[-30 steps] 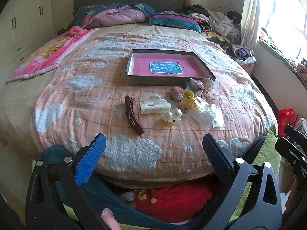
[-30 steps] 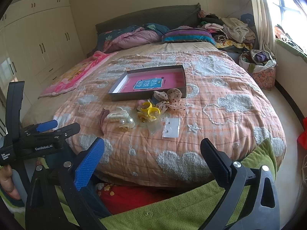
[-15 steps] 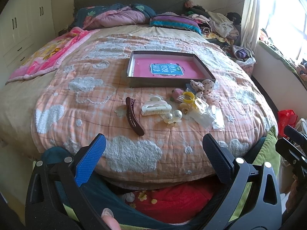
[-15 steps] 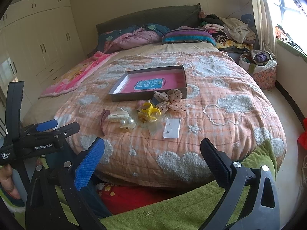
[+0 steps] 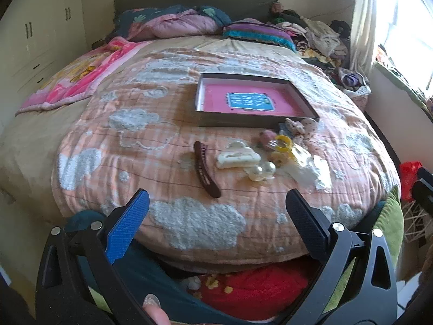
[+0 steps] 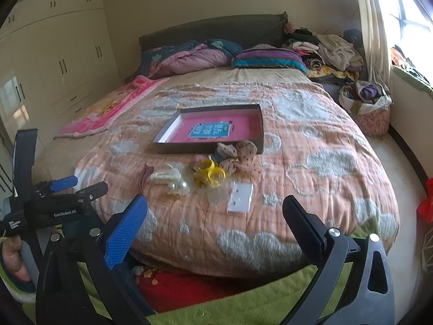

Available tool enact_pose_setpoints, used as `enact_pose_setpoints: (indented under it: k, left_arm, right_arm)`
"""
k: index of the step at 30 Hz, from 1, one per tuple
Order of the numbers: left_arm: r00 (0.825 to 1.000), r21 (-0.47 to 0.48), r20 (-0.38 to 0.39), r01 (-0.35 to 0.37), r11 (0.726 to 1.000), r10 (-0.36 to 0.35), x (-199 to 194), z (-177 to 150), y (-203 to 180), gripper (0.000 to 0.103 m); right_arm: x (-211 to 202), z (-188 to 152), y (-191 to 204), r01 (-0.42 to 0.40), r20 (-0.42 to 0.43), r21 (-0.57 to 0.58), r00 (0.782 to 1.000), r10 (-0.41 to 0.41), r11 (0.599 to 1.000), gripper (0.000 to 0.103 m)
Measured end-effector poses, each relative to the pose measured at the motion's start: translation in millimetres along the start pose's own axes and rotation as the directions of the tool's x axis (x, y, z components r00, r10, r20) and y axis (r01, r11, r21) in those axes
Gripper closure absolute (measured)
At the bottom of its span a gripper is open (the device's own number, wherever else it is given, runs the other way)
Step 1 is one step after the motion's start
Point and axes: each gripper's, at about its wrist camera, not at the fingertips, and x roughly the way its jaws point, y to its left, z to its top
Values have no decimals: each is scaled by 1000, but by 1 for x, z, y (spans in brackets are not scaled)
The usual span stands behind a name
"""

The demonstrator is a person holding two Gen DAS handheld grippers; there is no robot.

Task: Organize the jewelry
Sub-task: 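Approach the dark brown hair claw clip with the left tool, then grasp the brown claw clip with the left tool while the right tool grasps the polka-dot bow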

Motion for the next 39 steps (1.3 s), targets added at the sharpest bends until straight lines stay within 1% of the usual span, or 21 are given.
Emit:
enact_pose_setpoints:
  k: [2,4,11,14,16,19,20,21,22,24,29,30,32,34,35,37,38,39]
  left_arm:
    - [1000,-18,-5,-3,1000,3,3,3,9,8]
    - [1000,-37,-4,-21,999,21,5,7,20,8]
    - [996,-108,-28,-86,990,83,22,25,61,8]
    - [994,-110,-44,-104,988,100,36,35,71,8]
    - [991,-101,-70,-117,988,110,49,40,73,8]
    - [991,-98,-125,-64,993,52,73,43,71,8]
    - [990,-106,-139,-17,994,2,82,43,69,8]
    - [990,-108,-141,11,994,-27,88,42,65,8]
    - [989,-107,-143,24,994,-39,94,42,61,8]
    - [986,-94,-156,36,995,-50,107,39,51,8]
    - [978,-76,-203,32,997,-47,137,26,38,9]
    - [976,-79,-213,33,996,-50,141,22,38,10]
    - [970,-83,-232,47,995,-65,147,15,37,16]
    - [968,-83,-243,49,995,-67,152,11,37,29]
    - [966,-80,-249,47,996,-66,155,9,36,32]
    - [964,-74,-258,45,996,-63,160,6,34,50]
    - [963,-68,-262,41,997,-58,163,4,33,53]
    - [963,-63,-263,39,997,-54,165,3,32,57]
  right_arm:
    - [3,10,1,-7,8,-10,1000,8,1000,4]
    - [6,19,3,-11,17,-32,1000,11,999,4]
    - [30,53,3,-82,11,-31,997,82,996,4]
    - [44,67,2,-76,9,-42,997,76,996,4]
    - [54,75,0,-72,9,-45,997,72,996,4]
    - [74,84,-11,-55,-4,-28,998,55,998,4]
    - [82,87,-16,-48,-11,-18,999,47,999,4]
    - [91,89,-22,-37,-23,-12,999,36,999,4]
    - [99,90,-28,-24,-33,-10,999,24,1000,4]
    - [115,93,-41,0,-56,8,998,0,1000,4]
    - [150,88,-73,7,-107,99,994,3,995,4]
    - [157,86,-77,8,-117,111,993,5,994,4]
    - [170,81,-79,-6,-128,113,992,20,994,4]
    - [183,77,-78,-12,-144,97,989,26,995,4]
    - [194,72,-75,-19,-156,78,987,31,997,4]
    - [209,69,-71,-12,-176,46,984,20,999,4]
    - [218,67,-67,-10,-185,27,983,15,1000,7]
    - [224,65,-65,-11,-188,16,982,14,1000,17]
